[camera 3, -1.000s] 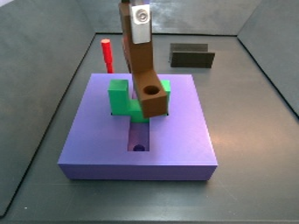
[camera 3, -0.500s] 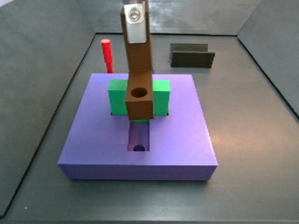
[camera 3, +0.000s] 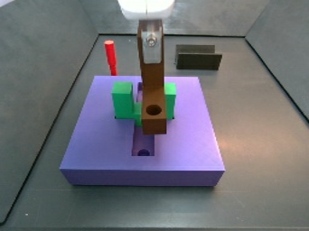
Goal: Pick up the brown object. Move up. Place the brown object on the fixture. Regrasp the brown object. Move to above the board. Insert the brown object.
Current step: Insert the brown object.
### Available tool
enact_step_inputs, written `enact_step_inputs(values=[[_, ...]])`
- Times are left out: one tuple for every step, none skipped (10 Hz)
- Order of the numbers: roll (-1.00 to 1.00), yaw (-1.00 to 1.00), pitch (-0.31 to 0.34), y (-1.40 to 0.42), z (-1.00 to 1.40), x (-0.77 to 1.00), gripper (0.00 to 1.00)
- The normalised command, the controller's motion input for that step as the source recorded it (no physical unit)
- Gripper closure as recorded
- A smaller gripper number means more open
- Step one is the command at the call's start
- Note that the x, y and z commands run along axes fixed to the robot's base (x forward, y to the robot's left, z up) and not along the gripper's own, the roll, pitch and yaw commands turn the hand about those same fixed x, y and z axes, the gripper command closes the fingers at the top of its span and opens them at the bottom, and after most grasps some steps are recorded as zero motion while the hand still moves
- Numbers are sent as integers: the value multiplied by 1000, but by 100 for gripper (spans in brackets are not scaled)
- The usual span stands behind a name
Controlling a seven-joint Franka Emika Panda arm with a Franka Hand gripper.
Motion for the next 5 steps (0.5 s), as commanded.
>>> enact_step_inputs(values=[[0,0,0,26,-66,-240,100],[-49,0,0,29,-34,-203,100],[-71,0,0,86,-49,-160,100],[-116,0,0,0,-69,0,100],[-179,0,0,0,-197,143,100]])
